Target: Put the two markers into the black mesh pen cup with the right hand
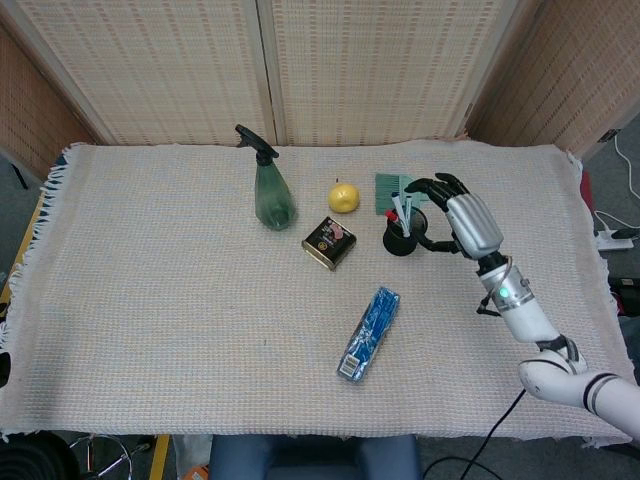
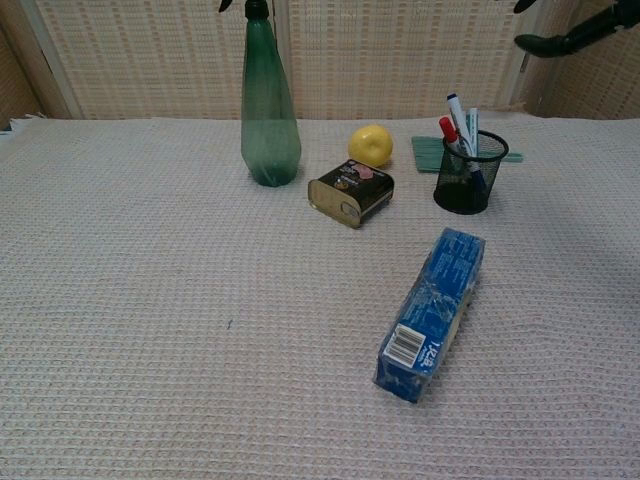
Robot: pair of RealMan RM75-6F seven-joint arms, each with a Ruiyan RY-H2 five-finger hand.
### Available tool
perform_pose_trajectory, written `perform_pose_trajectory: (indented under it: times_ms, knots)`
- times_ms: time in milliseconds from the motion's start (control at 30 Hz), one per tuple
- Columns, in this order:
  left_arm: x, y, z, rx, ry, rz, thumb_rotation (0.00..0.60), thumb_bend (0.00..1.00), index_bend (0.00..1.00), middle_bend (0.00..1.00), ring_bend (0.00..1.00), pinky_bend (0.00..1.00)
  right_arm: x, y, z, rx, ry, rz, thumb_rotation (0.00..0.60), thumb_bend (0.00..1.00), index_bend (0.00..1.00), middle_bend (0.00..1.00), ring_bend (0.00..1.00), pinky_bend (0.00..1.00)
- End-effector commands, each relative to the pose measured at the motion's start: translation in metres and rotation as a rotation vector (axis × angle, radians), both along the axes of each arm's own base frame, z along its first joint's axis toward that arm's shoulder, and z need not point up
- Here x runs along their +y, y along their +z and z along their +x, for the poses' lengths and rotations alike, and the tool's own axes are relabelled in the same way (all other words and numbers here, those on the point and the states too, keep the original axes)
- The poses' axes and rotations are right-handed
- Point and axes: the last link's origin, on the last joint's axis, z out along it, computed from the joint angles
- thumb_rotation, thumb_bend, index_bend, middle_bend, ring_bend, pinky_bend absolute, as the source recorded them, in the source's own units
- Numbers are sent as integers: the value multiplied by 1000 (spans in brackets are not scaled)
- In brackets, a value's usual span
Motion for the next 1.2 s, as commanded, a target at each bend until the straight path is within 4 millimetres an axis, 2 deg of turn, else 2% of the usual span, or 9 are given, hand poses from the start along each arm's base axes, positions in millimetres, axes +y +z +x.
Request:
perform_pose_trajectory:
  times_ms: [33,167,400,600,700,833,1000,1100,1200]
  knots:
    - [-1,-1,2,-6,-10,-4,600,501,111,0,0,97,157,15,-33,307,-135,-343,600,280,290,211,259,147]
    - [-3,0,7,-16,-30,-5,600,501,111,0,0,97,189,7,-67,333,-212,-335,600,280,295,211,245,147]
    - [-8,0,13,-14,-49,-13,600,500,111,0,0,97,208,9,-106,368,-273,-328,600,280,307,211,238,147]
    - [-8,-4,14,-2,-42,-43,600,500,115,0,0,97,212,20,-109,402,-308,-314,600,280,331,211,232,145]
    - [-8,-8,15,4,-42,-62,600,500,116,0,0,96,215,25,-111,462,-369,-304,600,280,383,211,211,122]
    - [-8,-10,15,6,-45,-71,600,500,116,0,0,96,218,27,-114,482,-460,-236,600,278,401,211,191,108]
    - [-9,-8,16,5,-51,-68,600,500,116,0,0,97,219,28,-115,501,-531,-183,600,197,265,210,145,58]
    - [-9,-8,16,7,-51,-65,600,501,116,0,0,97,219,27,-116,514,-558,-159,600,180,158,191,107,21]
    - [-10,-7,15,9,-50,-65,600,500,116,0,0,97,218,26,-116,530,-570,-142,600,177,114,159,84,3]
